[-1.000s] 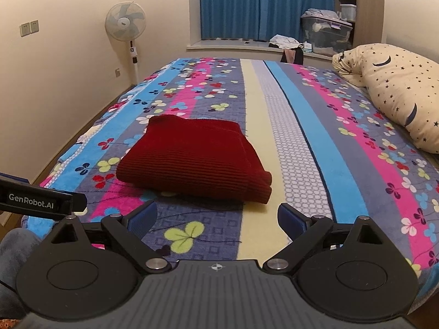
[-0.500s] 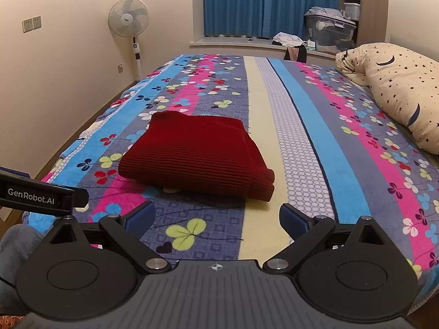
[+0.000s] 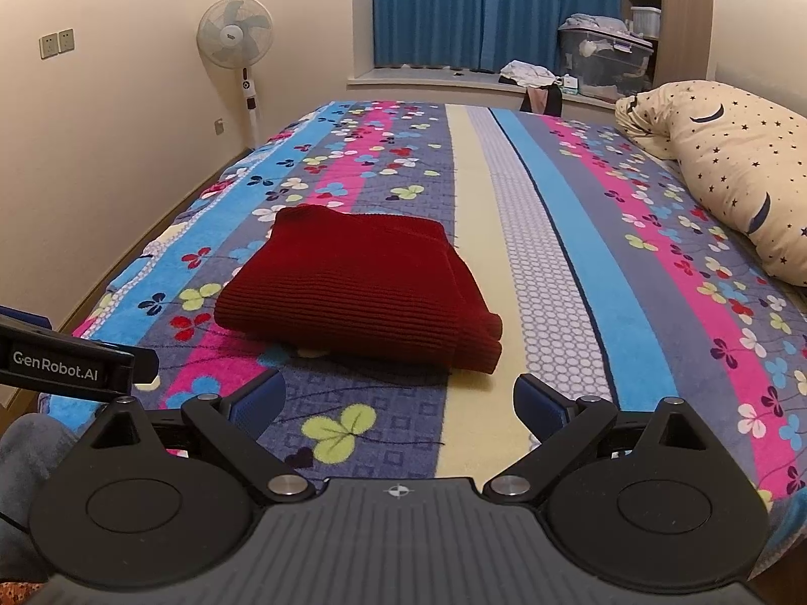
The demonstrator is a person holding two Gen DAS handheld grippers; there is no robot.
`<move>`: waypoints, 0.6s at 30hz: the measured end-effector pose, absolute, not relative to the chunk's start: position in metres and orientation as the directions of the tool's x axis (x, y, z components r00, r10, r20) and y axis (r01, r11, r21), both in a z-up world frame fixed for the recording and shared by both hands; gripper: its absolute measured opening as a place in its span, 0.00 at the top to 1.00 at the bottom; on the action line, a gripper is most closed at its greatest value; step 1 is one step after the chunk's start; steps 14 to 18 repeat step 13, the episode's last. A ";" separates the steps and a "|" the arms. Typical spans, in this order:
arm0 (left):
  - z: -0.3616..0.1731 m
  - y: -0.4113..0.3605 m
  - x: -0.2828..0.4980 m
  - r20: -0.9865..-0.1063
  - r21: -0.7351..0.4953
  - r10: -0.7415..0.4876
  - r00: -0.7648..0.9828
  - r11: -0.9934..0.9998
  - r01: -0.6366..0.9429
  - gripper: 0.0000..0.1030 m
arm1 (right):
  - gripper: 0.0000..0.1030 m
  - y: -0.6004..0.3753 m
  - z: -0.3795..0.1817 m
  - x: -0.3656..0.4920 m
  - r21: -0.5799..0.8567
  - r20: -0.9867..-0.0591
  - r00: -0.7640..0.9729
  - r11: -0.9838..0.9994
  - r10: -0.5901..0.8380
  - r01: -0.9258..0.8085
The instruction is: Fold small clothes
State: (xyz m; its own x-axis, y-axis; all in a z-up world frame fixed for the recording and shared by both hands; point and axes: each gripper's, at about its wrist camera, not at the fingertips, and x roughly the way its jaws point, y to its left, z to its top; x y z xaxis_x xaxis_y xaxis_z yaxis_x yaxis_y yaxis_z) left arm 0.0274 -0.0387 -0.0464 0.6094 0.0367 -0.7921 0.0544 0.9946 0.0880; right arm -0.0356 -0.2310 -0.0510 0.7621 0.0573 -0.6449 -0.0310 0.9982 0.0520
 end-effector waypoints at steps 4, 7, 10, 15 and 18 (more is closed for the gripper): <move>-0.046 -0.039 0.028 -0.794 0.084 0.033 0.607 0.995 0.057 0.00 | 0.06 -0.231 -0.051 -0.035 0.051 -0.646 0.761 0.998 0.058 -0.033; -0.046 -0.038 0.028 -0.793 0.088 0.032 0.608 0.994 0.062 0.00 | 0.06 -0.230 -0.051 -0.035 0.051 -0.647 0.760 0.998 0.058 -0.032; -0.045 -0.040 0.025 -0.780 0.106 0.047 0.624 0.993 0.057 0.00 | 0.06 -0.230 -0.052 -0.035 0.054 -0.648 0.759 0.998 0.061 -0.034; -0.045 -0.042 0.025 -0.776 0.124 0.058 0.628 0.990 0.061 0.00 | 0.06 -0.231 -0.054 -0.035 0.062 -0.650 0.757 0.997 0.066 -0.034; -0.045 -0.042 0.025 -0.776 0.124 0.058 0.628 0.990 0.061 0.00 | 0.06 -0.231 -0.054 -0.035 0.062 -0.650 0.757 0.997 0.066 -0.034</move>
